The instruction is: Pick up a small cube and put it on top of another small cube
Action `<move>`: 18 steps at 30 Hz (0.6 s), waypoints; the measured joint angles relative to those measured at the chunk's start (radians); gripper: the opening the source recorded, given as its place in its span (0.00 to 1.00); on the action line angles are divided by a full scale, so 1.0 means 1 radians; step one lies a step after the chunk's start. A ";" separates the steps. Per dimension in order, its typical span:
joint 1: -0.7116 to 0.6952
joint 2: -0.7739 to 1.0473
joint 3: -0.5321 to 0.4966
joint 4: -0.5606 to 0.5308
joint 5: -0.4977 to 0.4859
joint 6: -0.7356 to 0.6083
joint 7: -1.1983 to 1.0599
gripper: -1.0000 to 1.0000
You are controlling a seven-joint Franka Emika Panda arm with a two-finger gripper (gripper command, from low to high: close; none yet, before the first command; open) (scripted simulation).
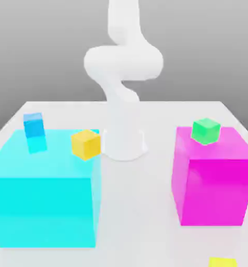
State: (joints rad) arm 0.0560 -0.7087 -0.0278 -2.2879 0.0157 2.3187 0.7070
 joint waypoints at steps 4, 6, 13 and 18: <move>0.085 0.151 -0.041 0.020 0.033 0.031 -0.159 0.50; 0.122 0.224 -0.057 0.030 0.052 0.046 -0.237 0.50; 0.220 0.479 -0.083 0.064 0.122 0.096 -0.514 0.50; 0.261 0.660 -0.063 0.087 0.154 0.133 -0.700 0.50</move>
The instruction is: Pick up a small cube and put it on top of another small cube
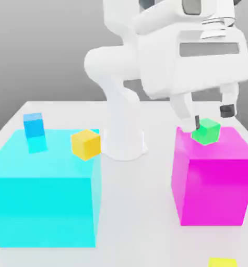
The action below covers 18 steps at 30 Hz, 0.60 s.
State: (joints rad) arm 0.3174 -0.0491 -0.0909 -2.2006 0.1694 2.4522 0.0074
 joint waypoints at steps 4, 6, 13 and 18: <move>0.028 0.141 0.018 0.018 -0.003 0.033 -0.129 0.50; 0.033 0.211 0.030 0.027 -0.015 0.051 -0.186 0.50; 0.064 0.447 0.063 0.056 -0.123 0.115 -0.341 0.50; 0.069 0.620 0.069 0.090 -0.143 0.230 -0.366 0.00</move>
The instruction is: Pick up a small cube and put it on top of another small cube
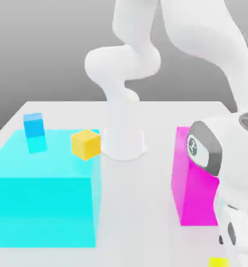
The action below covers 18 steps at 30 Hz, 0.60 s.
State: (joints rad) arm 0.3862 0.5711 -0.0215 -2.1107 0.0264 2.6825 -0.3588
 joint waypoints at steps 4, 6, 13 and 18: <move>0.000 0.000 0.000 0.000 0.000 -0.002 0.000 0.00; 0.000 0.015 0.001 0.003 0.001 0.009 -0.001 0.00; -0.018 -0.186 -0.014 -0.053 0.029 -0.140 0.032 0.00; -0.060 -0.354 -0.064 -0.125 0.091 -0.248 0.138 0.00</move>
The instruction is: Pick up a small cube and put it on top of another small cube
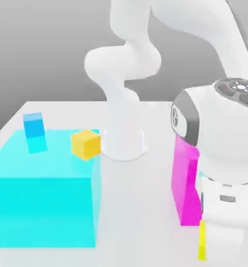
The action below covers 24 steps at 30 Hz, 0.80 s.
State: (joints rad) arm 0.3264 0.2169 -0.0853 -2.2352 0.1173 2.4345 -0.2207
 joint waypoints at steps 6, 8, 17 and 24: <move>-0.079 -0.208 -0.057 -0.089 -0.001 -0.124 0.182 0.00; -0.111 -0.279 -0.065 -0.119 -0.016 -0.163 0.252 0.00; -0.266 -0.603 -0.075 -0.257 -0.118 -0.338 0.595 0.00; -0.410 -0.797 -0.053 -0.377 -0.192 -0.400 0.821 0.00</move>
State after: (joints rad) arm -0.0831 -0.5800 -0.1388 -2.6123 -0.0751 2.0344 0.6003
